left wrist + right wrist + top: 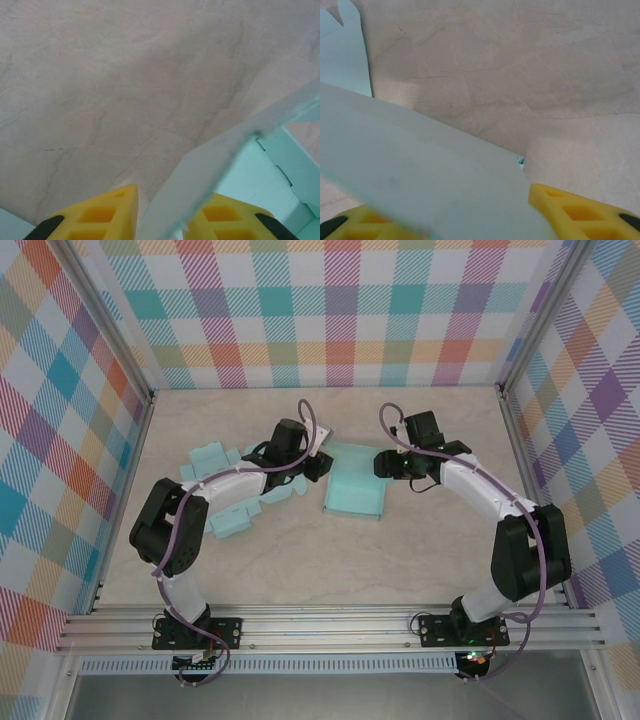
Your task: Fold the paper box
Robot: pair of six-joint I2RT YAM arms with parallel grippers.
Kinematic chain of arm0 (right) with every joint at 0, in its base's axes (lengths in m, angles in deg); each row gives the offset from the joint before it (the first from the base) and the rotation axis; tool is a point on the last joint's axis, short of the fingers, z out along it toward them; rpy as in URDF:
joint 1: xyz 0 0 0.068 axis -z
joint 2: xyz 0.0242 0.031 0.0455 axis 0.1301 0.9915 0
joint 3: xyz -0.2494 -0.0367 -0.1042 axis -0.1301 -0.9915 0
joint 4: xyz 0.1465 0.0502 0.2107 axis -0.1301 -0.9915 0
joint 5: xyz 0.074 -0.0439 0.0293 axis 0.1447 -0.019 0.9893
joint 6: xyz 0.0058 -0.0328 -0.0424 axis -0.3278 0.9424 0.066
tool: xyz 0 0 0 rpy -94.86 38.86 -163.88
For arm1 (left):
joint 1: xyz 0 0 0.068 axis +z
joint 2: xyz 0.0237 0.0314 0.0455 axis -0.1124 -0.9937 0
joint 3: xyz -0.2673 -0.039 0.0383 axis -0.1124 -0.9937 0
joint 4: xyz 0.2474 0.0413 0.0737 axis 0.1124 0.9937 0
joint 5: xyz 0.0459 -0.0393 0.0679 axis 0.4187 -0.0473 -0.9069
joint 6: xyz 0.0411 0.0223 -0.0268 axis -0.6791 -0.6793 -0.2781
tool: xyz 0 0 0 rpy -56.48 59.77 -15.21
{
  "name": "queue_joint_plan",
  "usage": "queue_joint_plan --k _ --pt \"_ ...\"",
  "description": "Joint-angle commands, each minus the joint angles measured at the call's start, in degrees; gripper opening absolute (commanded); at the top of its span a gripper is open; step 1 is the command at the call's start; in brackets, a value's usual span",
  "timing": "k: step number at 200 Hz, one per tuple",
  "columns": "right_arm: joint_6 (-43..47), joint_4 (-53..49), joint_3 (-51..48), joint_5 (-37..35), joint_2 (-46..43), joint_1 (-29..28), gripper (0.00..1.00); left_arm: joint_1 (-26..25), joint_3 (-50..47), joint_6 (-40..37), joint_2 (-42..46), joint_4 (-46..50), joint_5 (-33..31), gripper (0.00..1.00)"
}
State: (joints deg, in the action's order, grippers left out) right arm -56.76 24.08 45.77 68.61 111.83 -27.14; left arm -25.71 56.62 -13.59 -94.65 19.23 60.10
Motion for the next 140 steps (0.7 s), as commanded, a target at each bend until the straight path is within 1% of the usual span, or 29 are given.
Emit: queue_joint_plan --k 1,27,44,68,83,103,140 --pt "-0.3 -0.1 1.7 -1.2 0.6 -0.7 0.49 -1.1 1.9 -0.6 -0.7 2.0 -0.6 0.22" --pt "-0.4 -0.2 1.6 -2.2 0.8 -1.2 0.39 -2.3 2.9 -1.6 -1.1 4.0 -2.8 0.16" --pt "-0.6 -0.1 1.6 -2.9 0.9 -1.5 0.33 -3.0 3.9 -0.9 -1.5 4.9 -4.5 0.11" --pt "-1.7 0.8 1.5 -3.5 1.2 -1.9 0.25 -3.7 4.7 3.5 -1.8 4.2 -6.9 0.1" --pt "-2.3 1.7 1.7 -3.8 1.6 -2.2 0.2 -3.7 5.4 7.3 -2.1 3.0 -8.0 0.06" --pt "-3.3 3.2 2.3 -4.6 2.3 -2.6 0.18 -3.9 6.9 12.4 -3.2 1.1 -8.7 0.02" --pt "-5.5 5.9 4.6 -7.8 4.2 -2.9 0.16 -4.5 11.5 18.3 -6.6 -0.4 -10.9 0.02"
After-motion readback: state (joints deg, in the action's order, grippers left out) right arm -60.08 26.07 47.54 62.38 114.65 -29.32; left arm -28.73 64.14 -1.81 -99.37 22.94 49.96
